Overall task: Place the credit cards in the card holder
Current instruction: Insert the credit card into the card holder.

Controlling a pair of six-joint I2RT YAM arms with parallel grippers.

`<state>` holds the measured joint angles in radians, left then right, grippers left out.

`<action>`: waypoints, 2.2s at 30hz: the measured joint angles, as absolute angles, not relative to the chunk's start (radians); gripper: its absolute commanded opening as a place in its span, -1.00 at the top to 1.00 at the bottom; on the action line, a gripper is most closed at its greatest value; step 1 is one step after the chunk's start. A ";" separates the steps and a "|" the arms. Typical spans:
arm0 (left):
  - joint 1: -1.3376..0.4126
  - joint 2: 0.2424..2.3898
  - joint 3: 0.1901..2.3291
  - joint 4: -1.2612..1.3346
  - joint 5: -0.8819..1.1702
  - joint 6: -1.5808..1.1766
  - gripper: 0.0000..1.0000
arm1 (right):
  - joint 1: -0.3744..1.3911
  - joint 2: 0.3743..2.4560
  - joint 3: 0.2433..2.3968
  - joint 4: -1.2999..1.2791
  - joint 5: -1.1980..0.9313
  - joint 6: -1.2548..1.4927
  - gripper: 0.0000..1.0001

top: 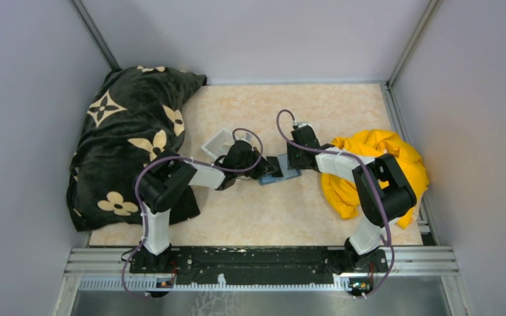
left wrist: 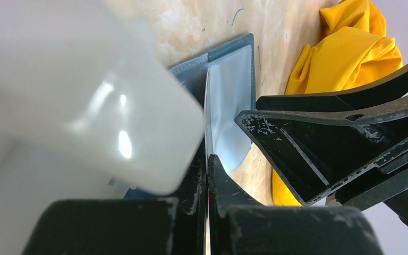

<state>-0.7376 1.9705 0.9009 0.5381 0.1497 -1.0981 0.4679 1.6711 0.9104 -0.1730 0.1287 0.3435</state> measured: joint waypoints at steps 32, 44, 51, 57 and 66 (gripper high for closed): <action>-0.767 1.950 0.769 0.726 0.086 -1.256 1.00 | 0.467 1.671 0.903 -0.155 0.123 0.344 0.06; -0.767 1.958 0.785 0.712 0.074 -1.236 1.00 | 0.467 1.671 0.897 -0.144 0.122 0.345 0.06; -0.768 1.962 0.786 0.719 0.063 -1.232 1.00 | 0.466 1.671 0.897 -0.144 0.121 0.345 0.06; -0.769 1.962 0.787 0.720 0.051 -1.233 1.00 | 0.466 1.671 0.897 -0.144 0.121 0.345 0.06; -0.774 1.962 0.773 0.746 0.017 -1.245 1.00 | 0.466 1.671 0.897 -0.144 0.120 0.344 0.06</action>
<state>-0.7738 1.9617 0.7727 0.7464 0.0166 -1.2453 0.4664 1.6711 0.8970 -0.1440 0.1200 0.3443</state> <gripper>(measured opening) 0.007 0.471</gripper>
